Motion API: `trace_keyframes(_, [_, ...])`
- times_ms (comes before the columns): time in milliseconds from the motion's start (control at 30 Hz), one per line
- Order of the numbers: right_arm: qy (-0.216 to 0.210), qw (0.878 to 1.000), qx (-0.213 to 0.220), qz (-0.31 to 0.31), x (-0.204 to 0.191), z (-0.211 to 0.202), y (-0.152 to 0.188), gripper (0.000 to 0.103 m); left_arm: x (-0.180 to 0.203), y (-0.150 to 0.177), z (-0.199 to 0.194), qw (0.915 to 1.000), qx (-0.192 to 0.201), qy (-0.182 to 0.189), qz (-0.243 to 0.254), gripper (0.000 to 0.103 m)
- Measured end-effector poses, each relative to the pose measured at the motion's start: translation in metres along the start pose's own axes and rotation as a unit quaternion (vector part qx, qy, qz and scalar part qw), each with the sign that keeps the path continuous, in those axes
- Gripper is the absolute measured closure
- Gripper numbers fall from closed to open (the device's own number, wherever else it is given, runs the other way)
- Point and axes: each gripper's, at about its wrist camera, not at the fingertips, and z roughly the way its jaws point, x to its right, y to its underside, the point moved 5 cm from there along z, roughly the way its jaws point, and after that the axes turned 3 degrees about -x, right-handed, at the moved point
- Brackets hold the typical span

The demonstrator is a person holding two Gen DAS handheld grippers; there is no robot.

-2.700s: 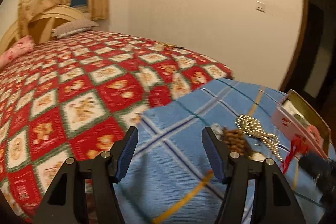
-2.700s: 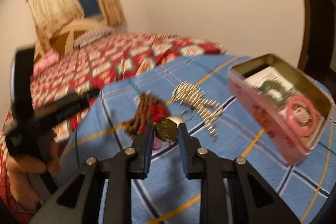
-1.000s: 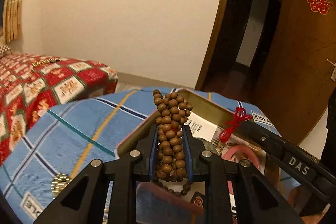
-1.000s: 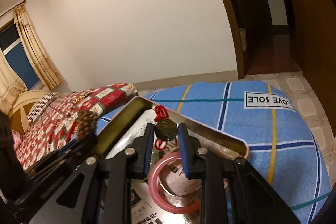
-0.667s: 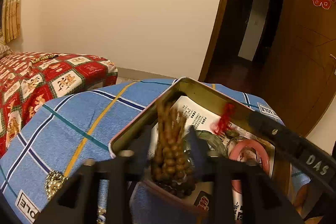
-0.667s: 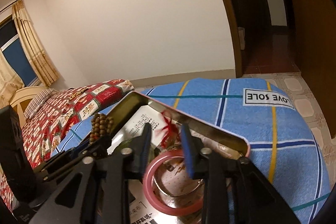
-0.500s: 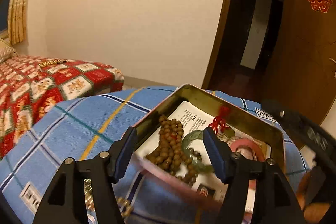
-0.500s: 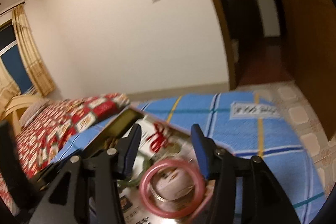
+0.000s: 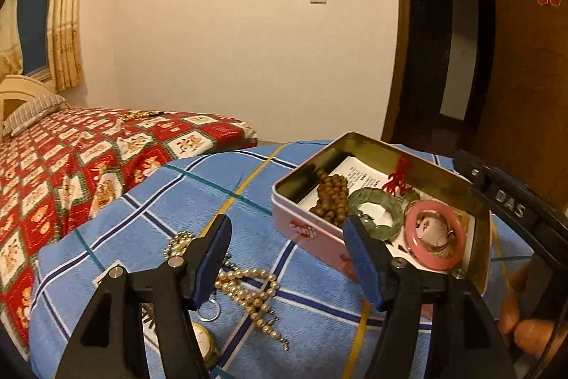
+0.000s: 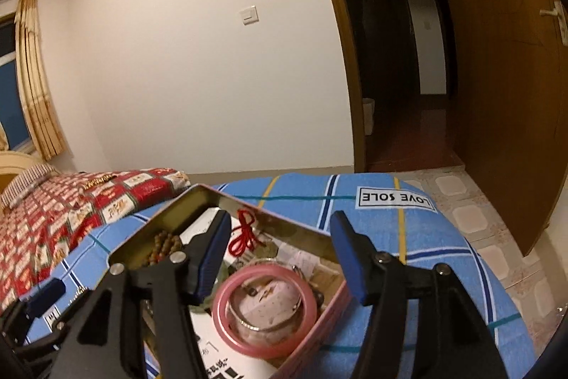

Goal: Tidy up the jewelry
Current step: 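Withdraw both tools from the tin toward the watch and pearls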

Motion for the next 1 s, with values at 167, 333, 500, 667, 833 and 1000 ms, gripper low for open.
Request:
trace_keyframes(167, [0.004, 1.0, 0.002, 0.003, -0.002, -0.017, 0.009, 0.042, -0.003, 0.006, -0.006, 0.9999, -0.004, -0.01, 0.002, 0.038])
trace_keyframes(333, [0.007, 1.0, 0.003, -0.005, -0.01, -0.03, 0.017, 0.042, -0.007, 0.012, -0.013, 0.9998, -0.007, -0.017, 0.0, 0.037])
trace_keyframes(500, [0.006, 1.0, 0.003, -0.02, -0.02, -0.04, 0.026, 0.042, -0.011, 0.018, -0.021, 0.9998, -0.007, -0.019, -0.003, 0.037])
trace_keyframes(667, [0.003, 1.0, 0.005, -0.031, -0.029, -0.049, 0.033, 0.042, -0.014, 0.024, -0.03, 0.9998, -0.006, -0.018, 0.001, 0.037])
trace_keyframes(833, [-0.002, 0.999, 0.003, -0.039, -0.037, -0.056, 0.04, 0.042, -0.018, 0.027, -0.036, 0.9998, -0.005, -0.017, -0.001, 0.037])
trace_keyframes(1000, [-0.007, 0.999, -0.002, -0.046, -0.046, -0.061, 0.046, 0.042, -0.023, 0.03, -0.039, 0.9998, -0.006, -0.018, -0.007, 0.037])
